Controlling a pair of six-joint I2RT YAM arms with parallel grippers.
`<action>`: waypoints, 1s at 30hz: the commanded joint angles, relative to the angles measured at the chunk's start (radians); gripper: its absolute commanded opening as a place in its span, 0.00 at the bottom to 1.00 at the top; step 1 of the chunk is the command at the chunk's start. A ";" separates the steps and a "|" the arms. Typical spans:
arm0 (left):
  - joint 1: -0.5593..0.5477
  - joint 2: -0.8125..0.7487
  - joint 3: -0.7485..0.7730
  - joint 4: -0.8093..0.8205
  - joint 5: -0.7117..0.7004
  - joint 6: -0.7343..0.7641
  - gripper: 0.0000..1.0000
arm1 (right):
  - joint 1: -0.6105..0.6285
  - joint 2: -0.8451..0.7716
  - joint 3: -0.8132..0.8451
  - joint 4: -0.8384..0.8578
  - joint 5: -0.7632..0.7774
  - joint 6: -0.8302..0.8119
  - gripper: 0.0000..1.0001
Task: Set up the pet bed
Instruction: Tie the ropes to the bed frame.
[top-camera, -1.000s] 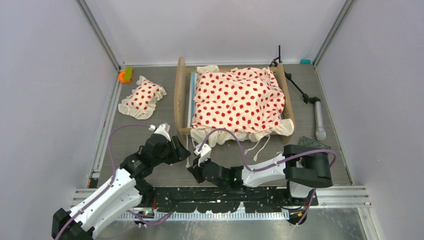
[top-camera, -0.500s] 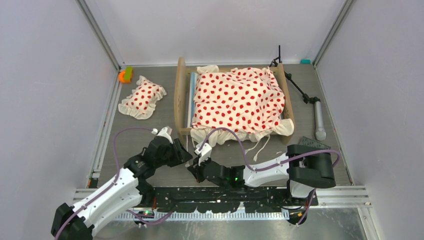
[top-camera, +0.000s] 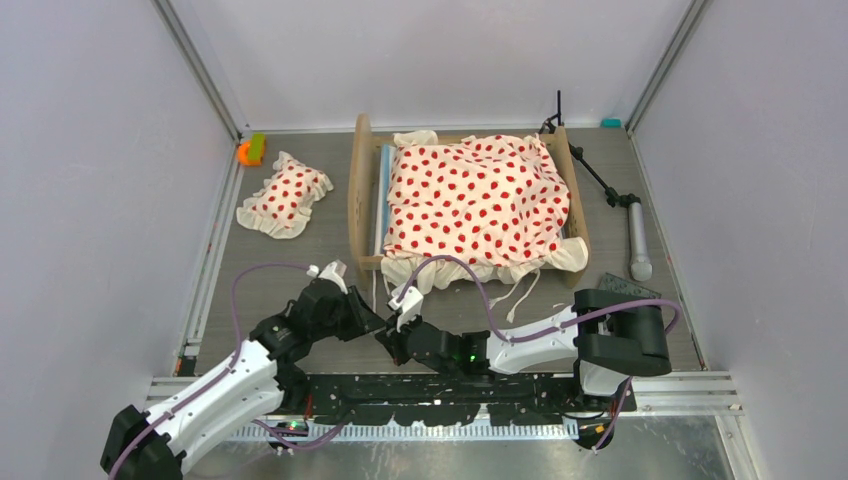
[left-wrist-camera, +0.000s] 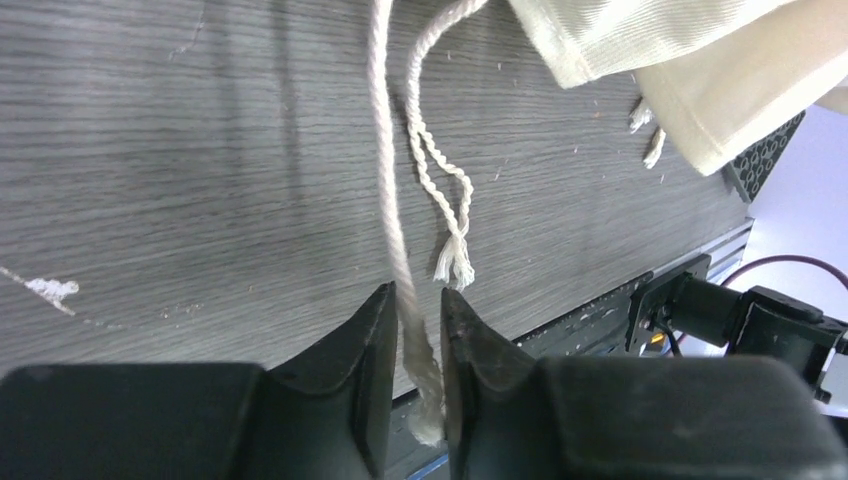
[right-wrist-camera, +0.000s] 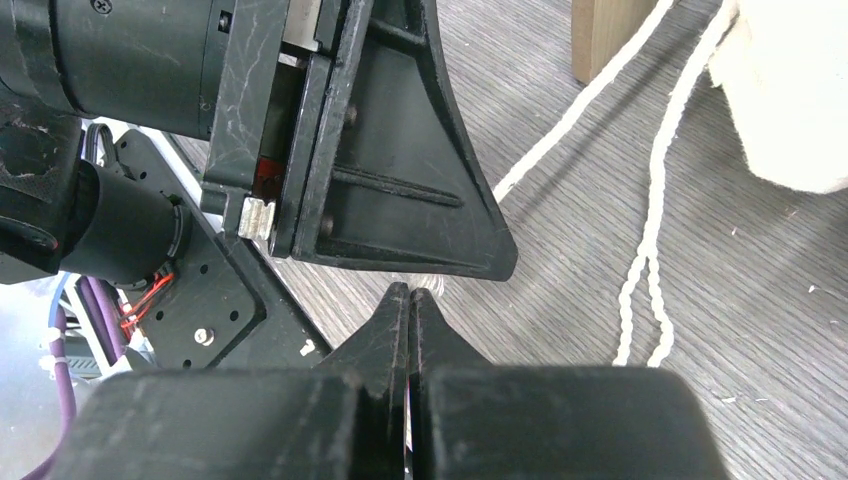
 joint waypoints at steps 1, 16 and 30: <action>-0.006 0.008 -0.001 0.077 0.025 -0.033 0.13 | 0.001 -0.003 0.018 0.040 0.035 -0.013 0.00; -0.006 0.010 0.011 -0.019 -0.095 0.048 0.00 | -0.037 -0.212 0.037 -0.571 0.187 0.207 0.50; -0.006 0.069 0.011 0.017 -0.089 0.068 0.00 | -0.096 0.001 0.132 -0.578 0.116 0.273 0.57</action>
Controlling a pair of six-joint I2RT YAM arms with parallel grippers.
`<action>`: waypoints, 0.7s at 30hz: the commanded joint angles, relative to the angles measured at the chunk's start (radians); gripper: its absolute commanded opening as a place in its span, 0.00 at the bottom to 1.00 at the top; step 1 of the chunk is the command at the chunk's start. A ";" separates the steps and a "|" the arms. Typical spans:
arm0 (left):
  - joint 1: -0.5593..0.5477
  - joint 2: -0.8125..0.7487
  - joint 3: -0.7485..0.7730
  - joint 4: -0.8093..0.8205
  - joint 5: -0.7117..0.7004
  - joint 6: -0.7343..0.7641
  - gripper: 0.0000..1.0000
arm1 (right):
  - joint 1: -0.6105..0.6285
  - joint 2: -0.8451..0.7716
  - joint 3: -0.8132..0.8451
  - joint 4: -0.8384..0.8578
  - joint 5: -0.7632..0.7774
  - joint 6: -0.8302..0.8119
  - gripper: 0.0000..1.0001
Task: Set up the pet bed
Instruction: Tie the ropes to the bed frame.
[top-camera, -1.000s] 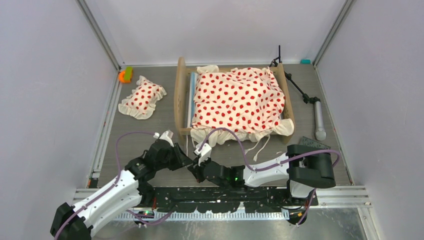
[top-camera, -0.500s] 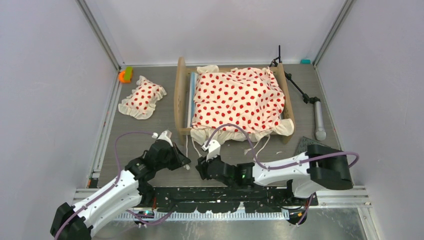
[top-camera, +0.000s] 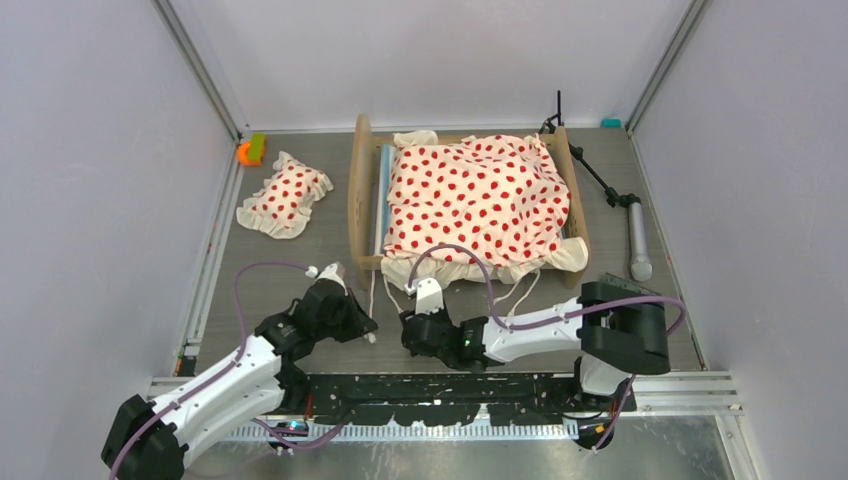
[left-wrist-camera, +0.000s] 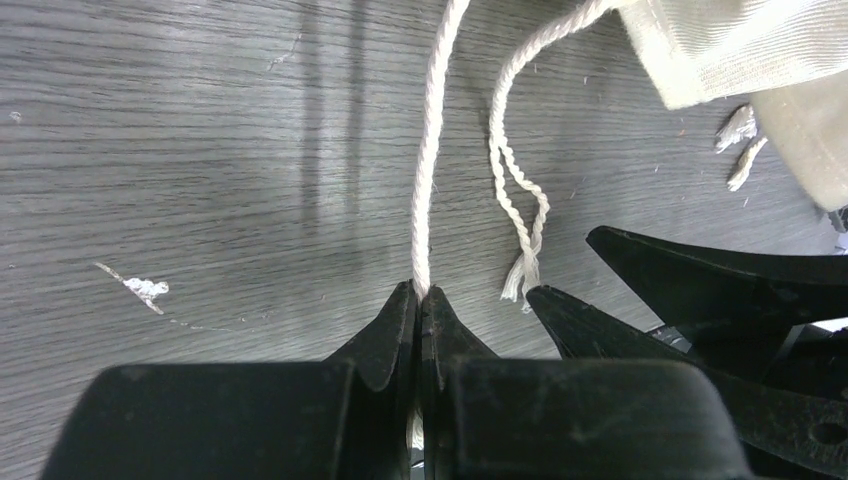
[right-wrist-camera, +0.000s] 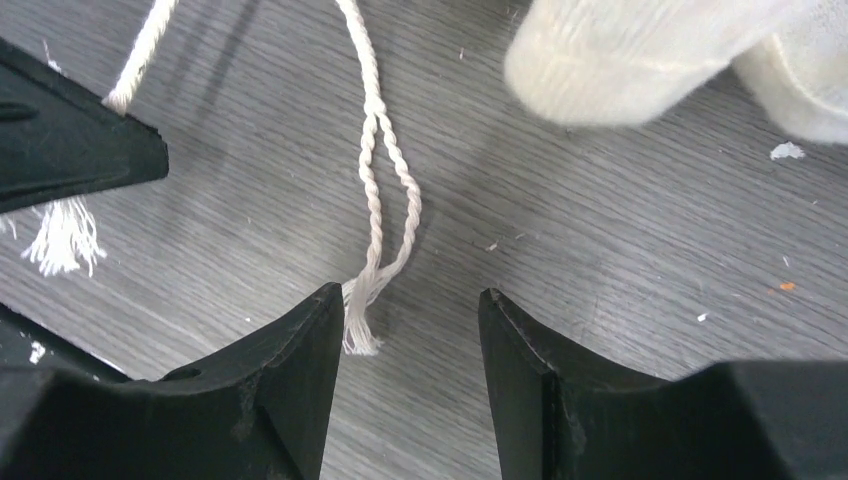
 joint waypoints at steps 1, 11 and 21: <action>-0.005 0.008 0.017 0.033 -0.013 0.024 0.00 | -0.020 0.025 0.056 0.016 -0.005 0.044 0.57; -0.005 -0.006 -0.001 0.037 -0.014 0.022 0.00 | -0.021 0.126 0.097 0.041 -0.099 0.030 0.40; -0.005 -0.028 -0.012 0.034 -0.013 0.027 0.00 | -0.018 0.055 0.062 0.011 -0.120 0.043 0.02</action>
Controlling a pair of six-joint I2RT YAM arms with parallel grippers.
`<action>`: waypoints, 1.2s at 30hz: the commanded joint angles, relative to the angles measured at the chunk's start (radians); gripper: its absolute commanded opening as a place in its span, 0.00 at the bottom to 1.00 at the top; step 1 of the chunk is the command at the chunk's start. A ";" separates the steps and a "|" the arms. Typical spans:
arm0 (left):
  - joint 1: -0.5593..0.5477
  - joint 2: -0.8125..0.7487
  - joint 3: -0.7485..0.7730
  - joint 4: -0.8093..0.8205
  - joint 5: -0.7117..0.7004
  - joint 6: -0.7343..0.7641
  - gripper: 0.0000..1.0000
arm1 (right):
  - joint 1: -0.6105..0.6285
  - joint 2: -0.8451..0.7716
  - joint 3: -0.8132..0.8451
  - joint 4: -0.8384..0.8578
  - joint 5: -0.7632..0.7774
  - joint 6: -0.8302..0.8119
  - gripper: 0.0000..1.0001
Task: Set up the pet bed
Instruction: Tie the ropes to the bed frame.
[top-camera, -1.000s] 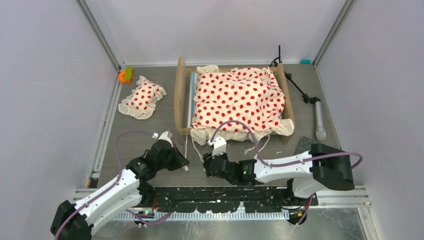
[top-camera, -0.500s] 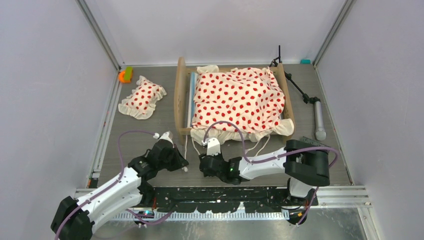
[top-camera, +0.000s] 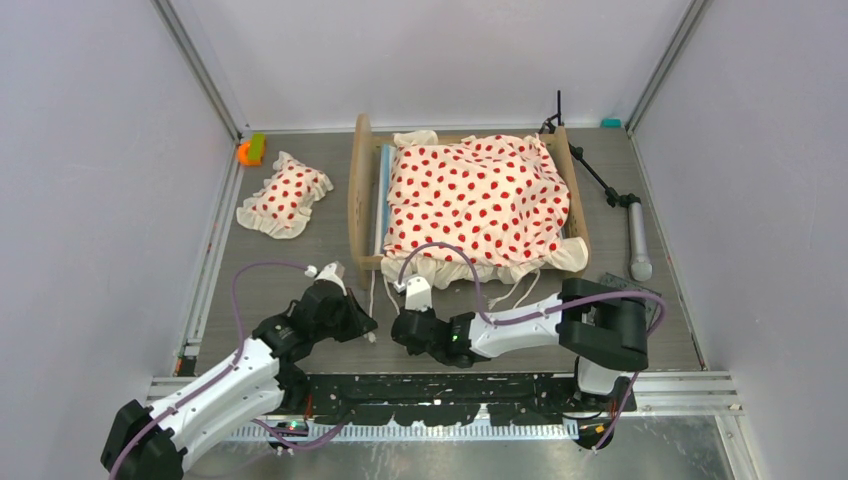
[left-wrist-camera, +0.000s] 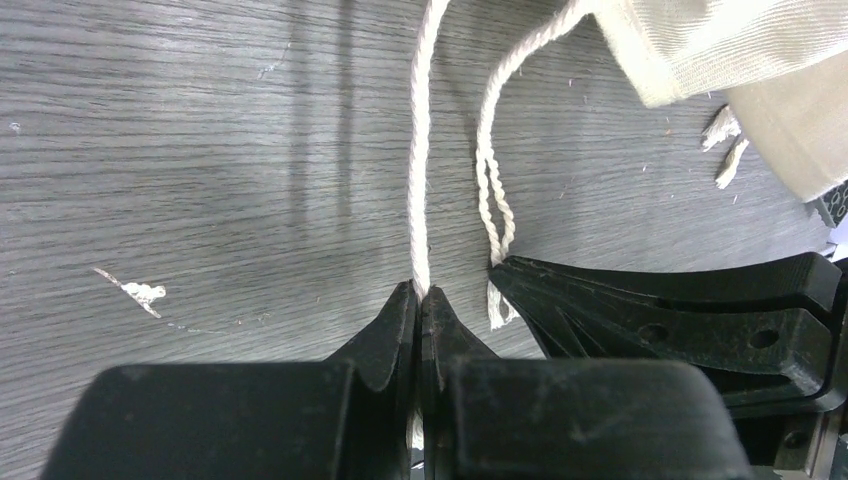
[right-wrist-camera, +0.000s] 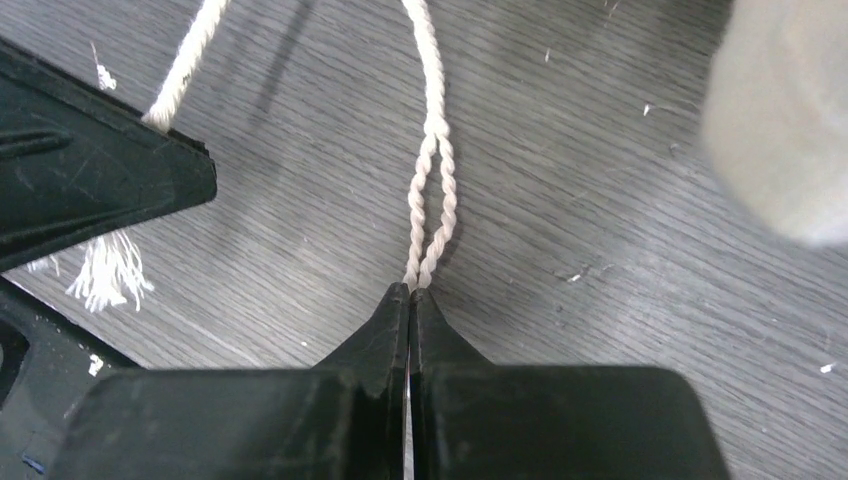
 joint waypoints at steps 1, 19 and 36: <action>-0.006 0.010 -0.005 0.038 -0.012 0.014 0.00 | 0.001 -0.073 -0.025 -0.018 -0.023 0.002 0.01; -0.005 -0.064 0.055 0.008 0.029 -0.014 0.00 | -0.016 -0.091 -0.030 0.177 -0.138 -0.103 0.00; -0.005 0.043 0.046 0.124 -0.019 -0.046 0.00 | -0.016 -0.173 -0.115 0.347 -0.185 -0.108 0.42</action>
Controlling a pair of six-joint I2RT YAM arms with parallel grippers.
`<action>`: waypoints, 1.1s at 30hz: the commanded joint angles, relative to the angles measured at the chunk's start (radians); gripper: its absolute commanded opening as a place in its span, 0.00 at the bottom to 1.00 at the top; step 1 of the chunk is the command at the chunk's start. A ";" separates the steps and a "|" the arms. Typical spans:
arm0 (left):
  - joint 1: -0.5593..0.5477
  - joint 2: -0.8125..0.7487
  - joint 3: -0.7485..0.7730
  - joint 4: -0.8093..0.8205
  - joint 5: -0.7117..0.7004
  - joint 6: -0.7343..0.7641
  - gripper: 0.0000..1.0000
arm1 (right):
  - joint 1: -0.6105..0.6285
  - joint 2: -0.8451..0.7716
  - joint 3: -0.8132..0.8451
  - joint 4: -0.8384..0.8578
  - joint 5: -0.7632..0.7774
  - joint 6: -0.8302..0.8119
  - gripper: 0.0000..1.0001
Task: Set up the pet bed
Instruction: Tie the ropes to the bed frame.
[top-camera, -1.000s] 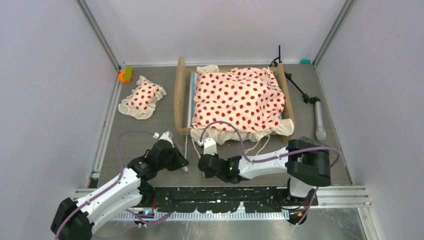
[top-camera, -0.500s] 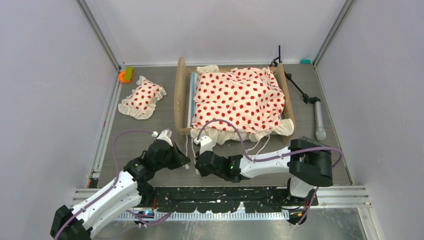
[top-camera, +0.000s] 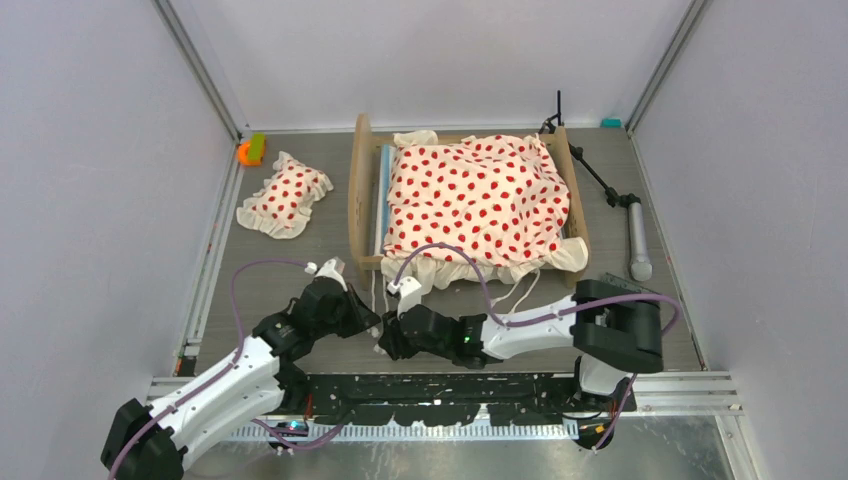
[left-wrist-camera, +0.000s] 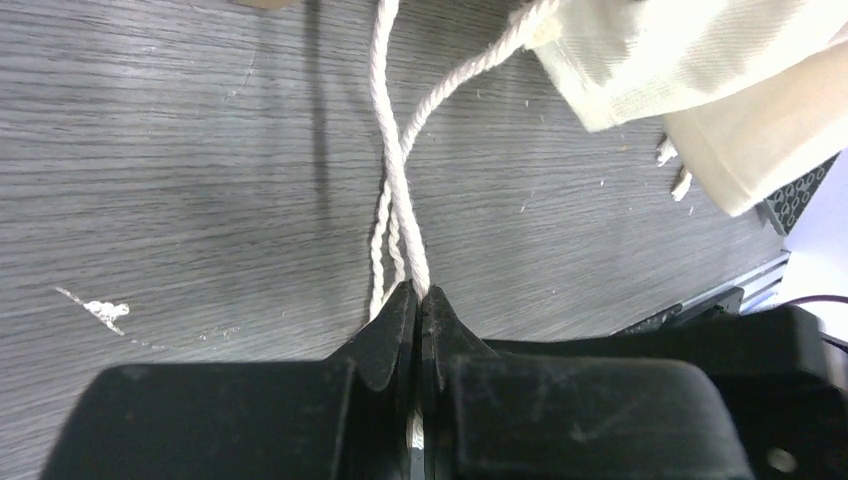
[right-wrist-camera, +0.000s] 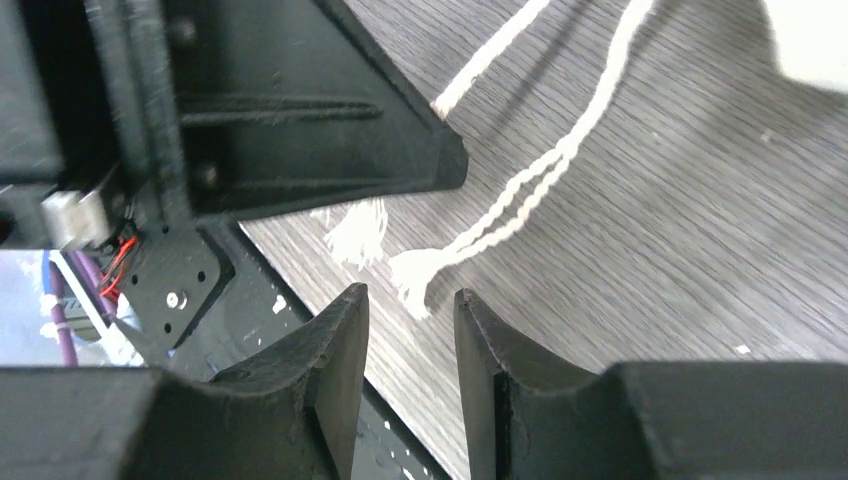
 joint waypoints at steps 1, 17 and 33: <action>-0.005 0.069 0.032 0.120 -0.025 -0.018 0.00 | -0.003 -0.163 -0.076 0.044 0.058 -0.001 0.42; -0.020 0.290 0.051 0.315 -0.078 -0.137 0.04 | -0.003 -0.727 -0.389 -0.140 0.284 0.090 0.42; -0.066 0.371 0.107 0.354 -0.043 -0.110 0.44 | -0.002 -0.790 -0.370 -0.244 0.312 0.074 0.42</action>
